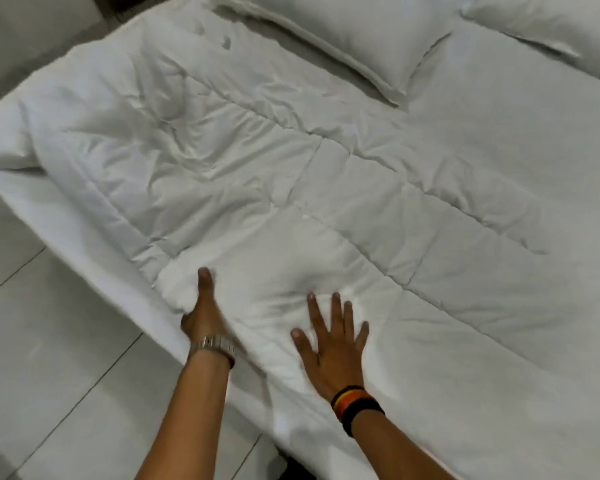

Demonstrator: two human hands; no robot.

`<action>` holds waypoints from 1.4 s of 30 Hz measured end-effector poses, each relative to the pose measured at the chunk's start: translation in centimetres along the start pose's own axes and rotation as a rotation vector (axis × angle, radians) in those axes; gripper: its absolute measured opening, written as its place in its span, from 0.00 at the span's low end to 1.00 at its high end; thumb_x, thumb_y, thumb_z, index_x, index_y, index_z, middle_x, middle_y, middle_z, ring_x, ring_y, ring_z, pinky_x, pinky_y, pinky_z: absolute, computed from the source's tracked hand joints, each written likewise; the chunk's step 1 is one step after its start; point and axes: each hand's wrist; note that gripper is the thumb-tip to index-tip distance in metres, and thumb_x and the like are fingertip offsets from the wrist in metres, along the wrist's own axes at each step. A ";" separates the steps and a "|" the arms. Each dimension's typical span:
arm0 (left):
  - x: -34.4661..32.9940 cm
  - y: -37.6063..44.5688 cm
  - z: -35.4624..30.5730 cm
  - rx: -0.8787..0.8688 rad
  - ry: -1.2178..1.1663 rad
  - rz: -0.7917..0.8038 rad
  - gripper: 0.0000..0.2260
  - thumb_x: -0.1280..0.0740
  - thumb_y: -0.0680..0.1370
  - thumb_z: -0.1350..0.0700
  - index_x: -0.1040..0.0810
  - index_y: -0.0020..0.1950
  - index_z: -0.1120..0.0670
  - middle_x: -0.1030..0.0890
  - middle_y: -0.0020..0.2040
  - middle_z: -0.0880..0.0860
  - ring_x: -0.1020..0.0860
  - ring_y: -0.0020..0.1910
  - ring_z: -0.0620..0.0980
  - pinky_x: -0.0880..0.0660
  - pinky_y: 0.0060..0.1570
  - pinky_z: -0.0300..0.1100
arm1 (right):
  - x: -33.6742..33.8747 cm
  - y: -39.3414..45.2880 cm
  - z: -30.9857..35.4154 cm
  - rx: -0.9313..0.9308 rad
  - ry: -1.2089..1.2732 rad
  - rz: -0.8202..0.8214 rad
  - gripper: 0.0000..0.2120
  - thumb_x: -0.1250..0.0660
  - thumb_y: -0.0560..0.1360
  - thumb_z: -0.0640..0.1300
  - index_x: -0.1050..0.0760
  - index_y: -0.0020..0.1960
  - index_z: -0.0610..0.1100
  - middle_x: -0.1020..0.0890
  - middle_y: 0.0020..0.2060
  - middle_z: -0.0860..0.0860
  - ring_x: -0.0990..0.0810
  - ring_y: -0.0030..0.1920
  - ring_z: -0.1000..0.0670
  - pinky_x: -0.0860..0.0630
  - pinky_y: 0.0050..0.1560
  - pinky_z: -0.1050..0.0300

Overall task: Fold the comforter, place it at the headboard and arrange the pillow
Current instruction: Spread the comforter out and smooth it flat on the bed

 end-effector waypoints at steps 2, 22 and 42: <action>3.0 0.2 0.8 0.082 0.003 0.014 0.43 0.22 0.70 0.36 0.30 0.75 0.62 0.24 0.71 0.54 0.23 0.62 0.53 0.29 0.59 0.43 | -0.9 -1.3 0.6 -0.055 -0.072 0.111 0.35 0.63 0.78 0.77 0.72 0.79 0.69 0.73 0.82 0.53 0.73 0.82 0.46 0.71 0.78 0.30; -0.4 15.0 -28.1 -0.047 -0.134 0.126 0.72 0.24 0.57 0.24 0.61 0.85 0.53 0.54 0.85 0.57 0.48 0.83 0.61 0.47 0.77 0.66 | 1.8 13.3 23.5 -0.067 0.195 -0.206 0.39 0.56 0.79 0.76 0.61 0.85 0.63 0.62 0.86 0.47 0.65 0.85 0.43 0.68 0.79 0.29; 13.6 33.0 -36.2 0.155 0.277 0.390 0.69 0.18 0.45 0.26 0.34 0.79 0.57 0.22 0.71 0.59 0.19 0.62 0.62 0.22 0.61 0.65 | -6.7 21.0 41.8 -0.451 0.242 -0.046 0.58 0.75 0.57 0.88 0.60 0.84 0.67 0.62 0.86 0.47 0.64 0.85 0.43 0.66 0.77 0.26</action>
Point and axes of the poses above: each hand's wrist, its own y-axis towards the middle knuckle, its own x-axis out of the back of the hand, z = x × y
